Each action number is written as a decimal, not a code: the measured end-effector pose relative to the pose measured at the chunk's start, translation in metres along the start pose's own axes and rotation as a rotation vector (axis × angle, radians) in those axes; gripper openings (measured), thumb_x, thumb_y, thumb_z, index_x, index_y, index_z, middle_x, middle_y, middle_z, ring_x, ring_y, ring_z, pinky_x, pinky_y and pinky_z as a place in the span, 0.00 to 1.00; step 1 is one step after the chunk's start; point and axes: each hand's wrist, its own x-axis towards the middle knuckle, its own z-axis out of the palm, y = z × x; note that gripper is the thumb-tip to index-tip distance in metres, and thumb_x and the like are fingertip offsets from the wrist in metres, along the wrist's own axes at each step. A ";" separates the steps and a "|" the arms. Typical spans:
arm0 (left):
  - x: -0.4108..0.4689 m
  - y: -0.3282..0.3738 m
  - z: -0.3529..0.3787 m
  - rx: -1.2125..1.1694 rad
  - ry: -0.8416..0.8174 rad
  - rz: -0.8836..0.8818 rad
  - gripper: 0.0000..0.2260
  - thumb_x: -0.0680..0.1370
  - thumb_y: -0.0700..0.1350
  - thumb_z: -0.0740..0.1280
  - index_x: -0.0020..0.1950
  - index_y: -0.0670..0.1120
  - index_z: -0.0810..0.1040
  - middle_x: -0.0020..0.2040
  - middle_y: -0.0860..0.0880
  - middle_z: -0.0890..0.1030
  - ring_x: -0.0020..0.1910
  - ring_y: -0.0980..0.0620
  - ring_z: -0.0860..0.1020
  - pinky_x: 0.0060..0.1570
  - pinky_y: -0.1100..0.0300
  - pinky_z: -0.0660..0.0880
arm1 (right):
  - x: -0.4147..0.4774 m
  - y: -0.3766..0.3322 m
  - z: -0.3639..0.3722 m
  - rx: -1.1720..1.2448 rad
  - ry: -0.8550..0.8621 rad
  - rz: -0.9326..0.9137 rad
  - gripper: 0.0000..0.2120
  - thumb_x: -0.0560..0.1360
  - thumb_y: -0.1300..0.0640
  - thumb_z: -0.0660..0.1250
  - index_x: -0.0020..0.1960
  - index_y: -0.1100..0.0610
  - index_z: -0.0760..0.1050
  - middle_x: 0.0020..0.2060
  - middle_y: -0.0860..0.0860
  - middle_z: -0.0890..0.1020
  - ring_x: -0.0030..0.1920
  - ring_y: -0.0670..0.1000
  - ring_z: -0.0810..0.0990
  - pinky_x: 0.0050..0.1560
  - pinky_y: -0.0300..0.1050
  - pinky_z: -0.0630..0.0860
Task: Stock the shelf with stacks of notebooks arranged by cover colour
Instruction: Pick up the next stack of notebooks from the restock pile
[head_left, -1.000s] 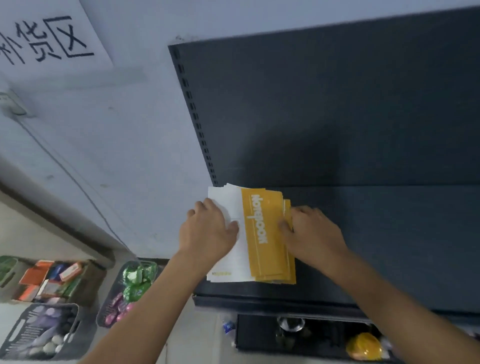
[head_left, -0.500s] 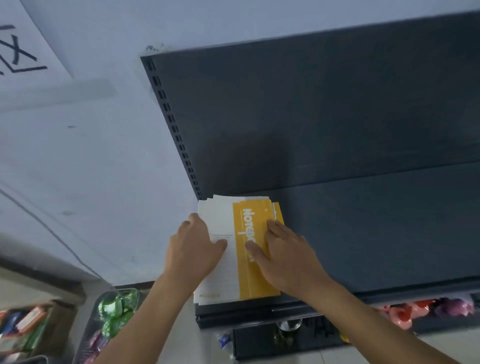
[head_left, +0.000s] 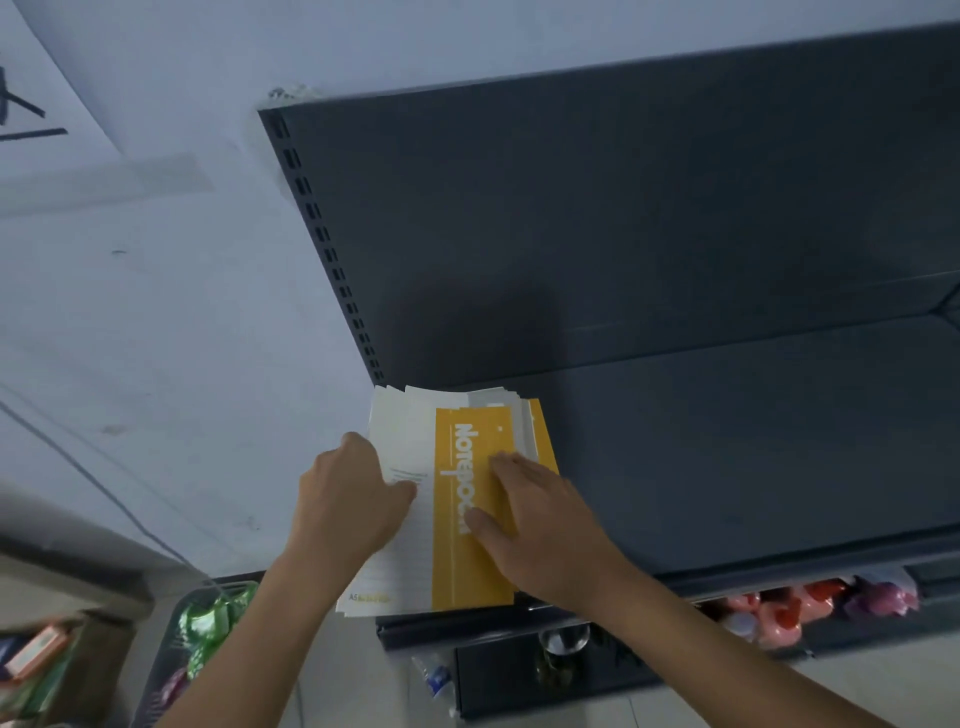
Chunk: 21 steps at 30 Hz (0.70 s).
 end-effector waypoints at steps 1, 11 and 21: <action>-0.002 0.000 -0.001 0.001 -0.003 -0.014 0.15 0.72 0.51 0.72 0.48 0.45 0.70 0.41 0.48 0.78 0.39 0.48 0.77 0.30 0.58 0.68 | -0.001 -0.004 0.001 -0.006 0.010 -0.022 0.29 0.82 0.40 0.57 0.78 0.54 0.60 0.75 0.49 0.67 0.76 0.51 0.60 0.77 0.48 0.53; -0.009 0.001 -0.013 -0.208 0.039 -0.032 0.08 0.82 0.48 0.62 0.53 0.44 0.70 0.46 0.49 0.77 0.41 0.52 0.74 0.34 0.58 0.66 | 0.007 -0.007 -0.006 0.169 0.105 0.029 0.24 0.82 0.47 0.61 0.76 0.52 0.63 0.70 0.49 0.72 0.69 0.51 0.69 0.69 0.47 0.68; -0.006 0.042 0.001 -0.755 -0.045 -0.103 0.12 0.84 0.53 0.57 0.61 0.46 0.70 0.50 0.50 0.81 0.44 0.53 0.81 0.35 0.60 0.73 | 0.028 0.008 -0.041 0.471 0.138 0.272 0.25 0.80 0.38 0.62 0.72 0.49 0.66 0.61 0.47 0.78 0.58 0.50 0.78 0.60 0.55 0.78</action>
